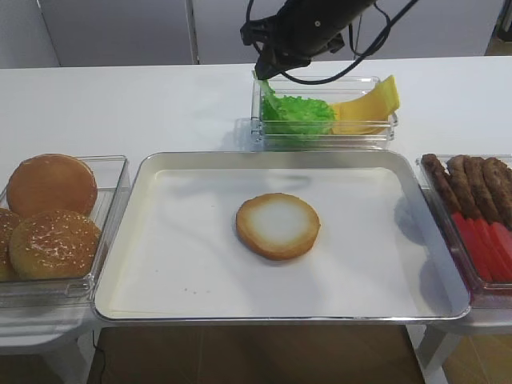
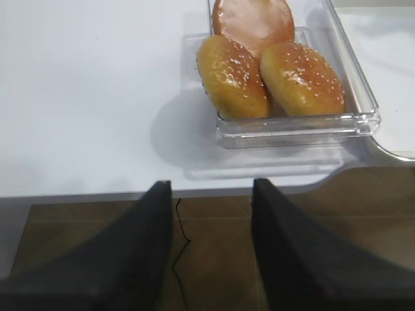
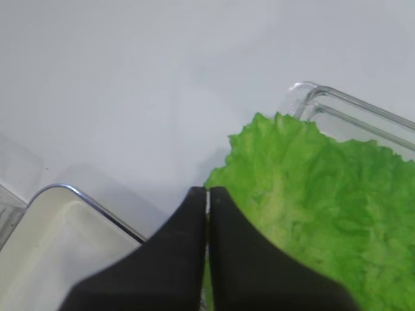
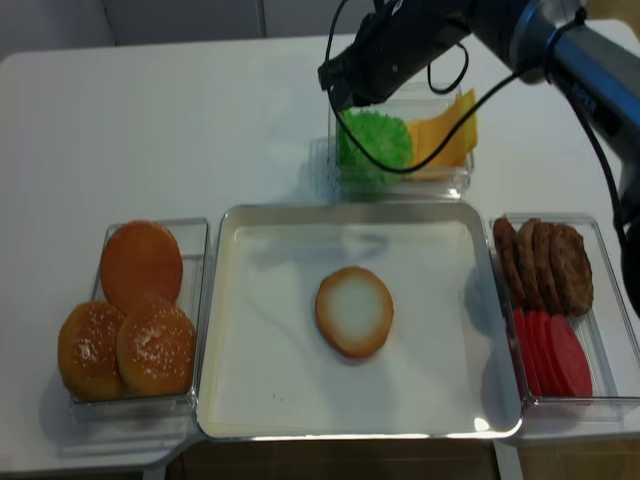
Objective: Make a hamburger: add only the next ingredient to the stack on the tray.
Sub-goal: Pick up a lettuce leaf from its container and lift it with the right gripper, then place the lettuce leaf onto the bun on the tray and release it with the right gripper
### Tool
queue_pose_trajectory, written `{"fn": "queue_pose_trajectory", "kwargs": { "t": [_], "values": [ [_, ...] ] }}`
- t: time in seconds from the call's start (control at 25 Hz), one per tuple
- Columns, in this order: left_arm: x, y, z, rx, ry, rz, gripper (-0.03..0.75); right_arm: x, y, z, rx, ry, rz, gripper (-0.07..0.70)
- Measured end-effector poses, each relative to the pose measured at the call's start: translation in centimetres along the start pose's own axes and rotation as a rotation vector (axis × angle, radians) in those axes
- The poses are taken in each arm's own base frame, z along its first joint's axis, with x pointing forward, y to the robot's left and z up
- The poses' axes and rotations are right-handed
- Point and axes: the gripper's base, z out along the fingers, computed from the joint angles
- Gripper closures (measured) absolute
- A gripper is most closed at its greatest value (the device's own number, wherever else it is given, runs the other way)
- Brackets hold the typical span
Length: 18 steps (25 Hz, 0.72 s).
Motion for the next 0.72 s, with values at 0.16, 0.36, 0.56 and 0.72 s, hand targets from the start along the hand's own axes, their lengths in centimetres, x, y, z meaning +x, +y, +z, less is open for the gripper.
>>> {"fn": "queue_pose_trajectory", "kwargs": {
  "t": [0.16, 0.36, 0.56, 0.72],
  "values": [
    [0.0, 0.0, 0.0, 0.0, 0.0, 0.0, 0.409, -0.4, 0.9, -1.9, 0.002, -0.004, -0.032, 0.635],
    [0.0, 0.0, 0.0, 0.0, 0.0, 0.0, 0.409, -0.6, 1.8, -4.0, 0.005, 0.007, -0.068, 0.636],
    [0.0, 0.0, 0.0, 0.0, 0.0, 0.0, 0.409, -0.4, 2.2, -4.9, 0.001, 0.042, -0.084, 0.636],
    [0.0, 0.0, 0.0, 0.0, 0.0, 0.0, 0.409, -0.4, 2.6, -6.0, 0.015, 0.042, -0.098, 0.636]
  ]
}}
